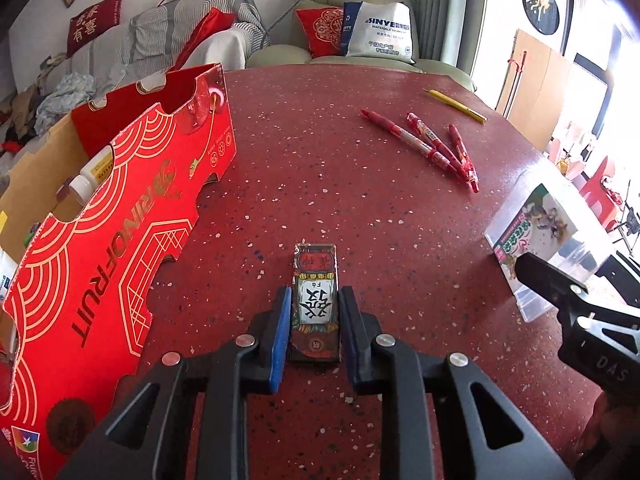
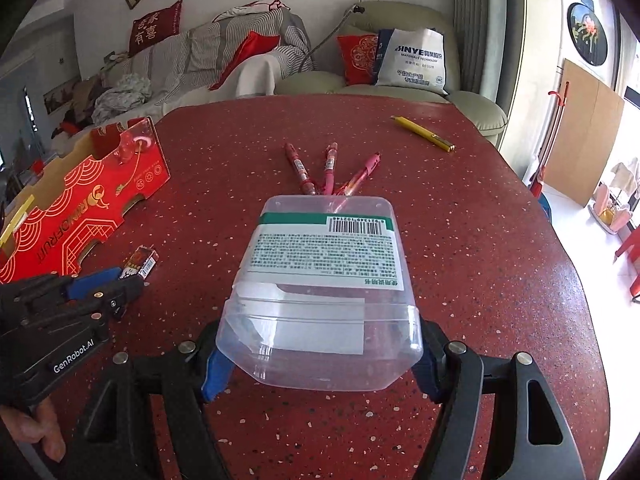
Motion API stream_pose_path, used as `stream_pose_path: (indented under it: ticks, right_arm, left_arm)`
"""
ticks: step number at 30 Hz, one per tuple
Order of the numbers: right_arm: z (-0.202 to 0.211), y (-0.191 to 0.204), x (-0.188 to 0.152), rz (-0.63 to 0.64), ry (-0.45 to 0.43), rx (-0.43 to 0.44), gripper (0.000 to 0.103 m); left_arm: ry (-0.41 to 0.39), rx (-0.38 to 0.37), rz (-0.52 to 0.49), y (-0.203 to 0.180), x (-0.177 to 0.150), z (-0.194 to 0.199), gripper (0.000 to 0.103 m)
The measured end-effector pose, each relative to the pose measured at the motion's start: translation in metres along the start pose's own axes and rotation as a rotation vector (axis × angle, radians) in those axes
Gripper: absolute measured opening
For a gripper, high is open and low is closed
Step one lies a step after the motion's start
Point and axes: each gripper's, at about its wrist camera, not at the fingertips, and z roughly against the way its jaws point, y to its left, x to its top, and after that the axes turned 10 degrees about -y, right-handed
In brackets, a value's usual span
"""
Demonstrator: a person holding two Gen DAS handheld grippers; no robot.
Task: Organize rigid objects
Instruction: 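Lift the snack box and clear container with both tools above the table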
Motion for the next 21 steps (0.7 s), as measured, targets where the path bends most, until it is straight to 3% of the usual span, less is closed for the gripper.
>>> stream_pose_path:
  ticks: [21]
  right_arm:
    - [-0.0067, 0.0031, 0.0018, 0.02, 0.018, -0.043, 0.072]
  left_arm:
    - [0.0, -0.002, 0.004, 0.0003, 0.0011, 0.0, 0.026]
